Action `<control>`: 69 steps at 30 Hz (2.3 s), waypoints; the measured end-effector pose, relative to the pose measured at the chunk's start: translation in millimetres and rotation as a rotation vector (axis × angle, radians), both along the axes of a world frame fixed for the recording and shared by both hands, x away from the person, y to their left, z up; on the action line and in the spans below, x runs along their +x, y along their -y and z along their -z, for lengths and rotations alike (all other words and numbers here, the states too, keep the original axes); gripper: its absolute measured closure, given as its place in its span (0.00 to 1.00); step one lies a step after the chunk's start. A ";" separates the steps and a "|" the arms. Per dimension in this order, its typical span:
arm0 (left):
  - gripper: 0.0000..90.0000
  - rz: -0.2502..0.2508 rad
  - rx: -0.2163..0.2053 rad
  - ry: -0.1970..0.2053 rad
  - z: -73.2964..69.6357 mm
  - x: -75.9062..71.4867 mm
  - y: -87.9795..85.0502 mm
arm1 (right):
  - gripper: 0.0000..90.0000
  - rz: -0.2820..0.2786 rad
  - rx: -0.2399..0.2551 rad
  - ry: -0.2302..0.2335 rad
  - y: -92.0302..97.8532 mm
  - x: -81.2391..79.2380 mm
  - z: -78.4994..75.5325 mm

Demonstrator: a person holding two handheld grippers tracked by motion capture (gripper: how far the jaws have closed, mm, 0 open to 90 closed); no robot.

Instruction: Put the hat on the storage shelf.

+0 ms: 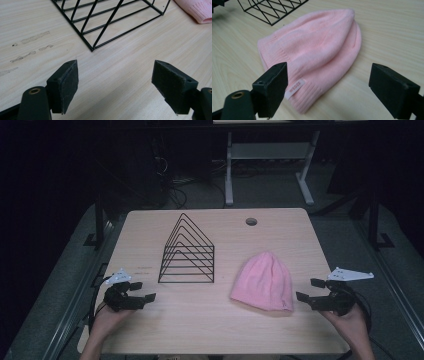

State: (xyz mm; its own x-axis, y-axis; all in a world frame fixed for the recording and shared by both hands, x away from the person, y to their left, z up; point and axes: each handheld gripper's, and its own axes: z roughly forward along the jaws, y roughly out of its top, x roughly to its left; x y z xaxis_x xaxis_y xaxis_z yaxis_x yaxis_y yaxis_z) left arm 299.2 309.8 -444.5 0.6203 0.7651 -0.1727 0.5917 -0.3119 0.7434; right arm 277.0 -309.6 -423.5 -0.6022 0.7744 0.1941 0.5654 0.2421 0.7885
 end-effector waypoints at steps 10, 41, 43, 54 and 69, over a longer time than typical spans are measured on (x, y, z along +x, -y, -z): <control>0.23 -0.005 0.004 0.006 -1.0 -2.7 -2.7 | 0.17 -0.041 -0.015 -0.080 -8.6 37.4 -5.1; 0.23 -0.051 -0.021 -0.017 1.1 -0.5 -10.0 | 0.19 -0.113 -0.016 -0.127 -30.0 102.5 -27.1; 0.23 -0.050 -0.022 -0.019 1.9 0.3 -9.4 | 0.19 -0.112 -0.019 -0.139 -31.1 107.6 -27.0; 0.23 -0.047 -0.023 -0.020 1.6 1.9 -9.6 | 0.20 -0.105 -0.028 -0.183 -42.1 129.6 -18.5; 0.23 -0.038 -0.020 -0.012 0.6 -0.7 -5.5 | 0.34 -0.111 -0.048 -0.248 -57.0 155.1 4.5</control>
